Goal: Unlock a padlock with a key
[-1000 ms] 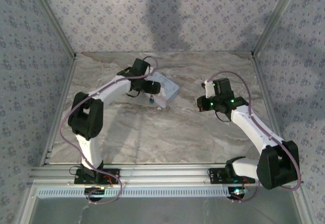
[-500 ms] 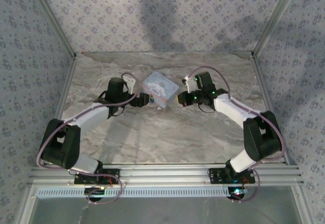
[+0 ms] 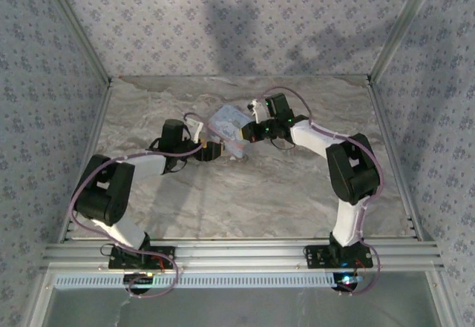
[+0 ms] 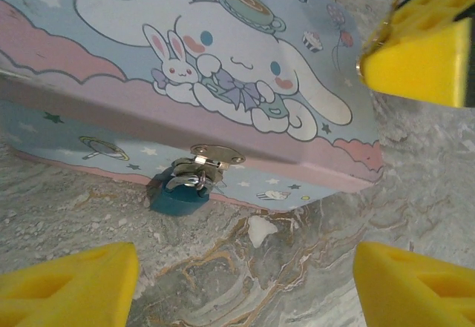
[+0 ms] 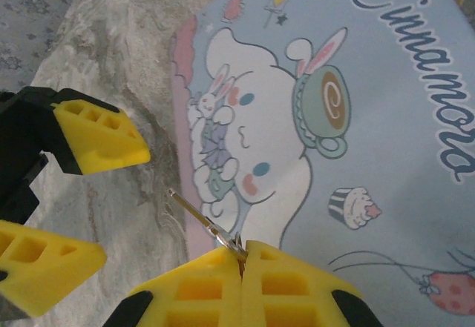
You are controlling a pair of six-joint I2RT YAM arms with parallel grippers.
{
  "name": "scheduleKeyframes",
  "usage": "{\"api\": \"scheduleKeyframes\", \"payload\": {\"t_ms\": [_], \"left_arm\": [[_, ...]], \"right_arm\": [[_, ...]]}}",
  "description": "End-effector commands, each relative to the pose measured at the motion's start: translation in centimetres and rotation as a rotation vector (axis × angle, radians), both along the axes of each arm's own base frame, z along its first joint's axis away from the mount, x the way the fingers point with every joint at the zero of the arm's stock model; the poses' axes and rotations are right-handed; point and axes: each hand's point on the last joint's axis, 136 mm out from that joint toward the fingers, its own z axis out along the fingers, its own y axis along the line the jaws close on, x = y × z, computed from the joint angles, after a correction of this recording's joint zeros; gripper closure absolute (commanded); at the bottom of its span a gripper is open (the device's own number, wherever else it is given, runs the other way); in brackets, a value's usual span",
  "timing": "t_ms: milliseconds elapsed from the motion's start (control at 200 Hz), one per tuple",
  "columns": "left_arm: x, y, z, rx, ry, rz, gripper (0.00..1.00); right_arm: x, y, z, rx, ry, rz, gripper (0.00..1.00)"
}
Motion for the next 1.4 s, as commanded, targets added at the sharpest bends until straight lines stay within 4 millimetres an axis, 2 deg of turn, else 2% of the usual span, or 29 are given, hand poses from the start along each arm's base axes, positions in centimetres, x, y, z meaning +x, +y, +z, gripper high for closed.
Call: {"api": "scheduleKeyframes", "payload": {"t_ms": [0, 320, 495, 819, 1114, 1394], "left_arm": [[1.3, -0.7, 1.4, -0.011, -0.088, -0.049, 0.24], [2.6, -0.7, -1.1, 0.040, -0.078, -0.038, 0.25], [3.1, -1.0, -2.0, 0.050, -0.064, -0.043, 0.25], [4.1, -2.3, -3.5, 0.089, -0.065, -0.055, 0.29], [3.6, -3.0, -5.1, 0.139, -0.050, -0.075, 0.41], [3.5, -3.5, -5.8, 0.191, -0.056, -0.074, 0.53]], "right_arm": [[0.7, 0.2, -0.5, 0.004, 0.025, -0.006, 1.00], [-0.1, -0.9, -4.1, -0.089, 0.097, -0.014, 1.00], [-0.6, -1.4, -5.0, -0.111, 0.114, -0.016, 1.00], [-0.7, -1.4, -4.9, -0.114, 0.112, -0.012, 1.00], [-0.7, -1.4, -4.9, -0.113, 0.112, -0.014, 1.00], [-0.6, -1.3, -4.9, -0.110, 0.113, -0.017, 1.00]]}}
